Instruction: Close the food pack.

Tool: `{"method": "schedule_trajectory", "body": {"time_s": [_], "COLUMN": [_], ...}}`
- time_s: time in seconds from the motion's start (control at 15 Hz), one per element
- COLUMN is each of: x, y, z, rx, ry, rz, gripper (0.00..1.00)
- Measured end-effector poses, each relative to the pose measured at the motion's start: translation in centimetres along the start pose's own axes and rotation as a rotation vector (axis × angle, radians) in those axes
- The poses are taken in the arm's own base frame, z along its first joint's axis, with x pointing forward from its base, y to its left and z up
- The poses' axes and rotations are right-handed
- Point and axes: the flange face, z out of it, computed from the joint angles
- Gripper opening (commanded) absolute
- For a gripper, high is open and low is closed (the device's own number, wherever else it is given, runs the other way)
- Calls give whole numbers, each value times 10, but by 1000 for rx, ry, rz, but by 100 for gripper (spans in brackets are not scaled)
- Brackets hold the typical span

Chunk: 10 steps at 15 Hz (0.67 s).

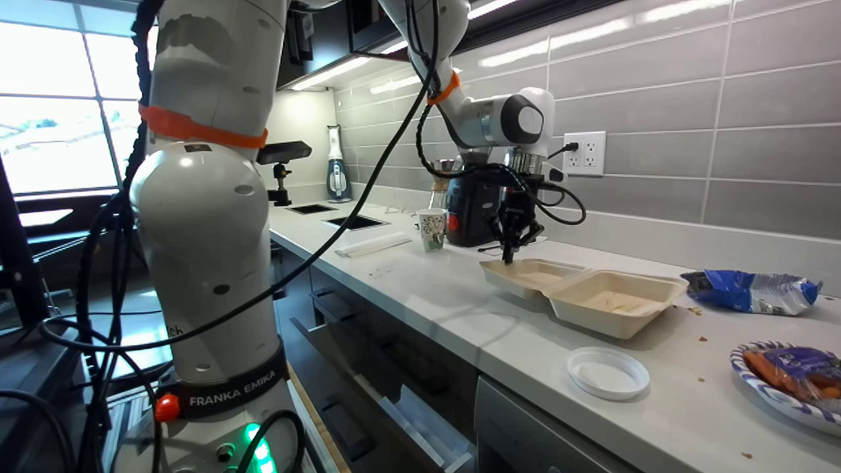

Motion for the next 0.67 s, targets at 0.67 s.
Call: {"method": "schedule_trajectory", "body": {"time_s": [0.67], "x": [-21], "y": [0], "z": [-33], "rx": [147], "ry": [-56], "rz": [-145], "gripper": [1]}}
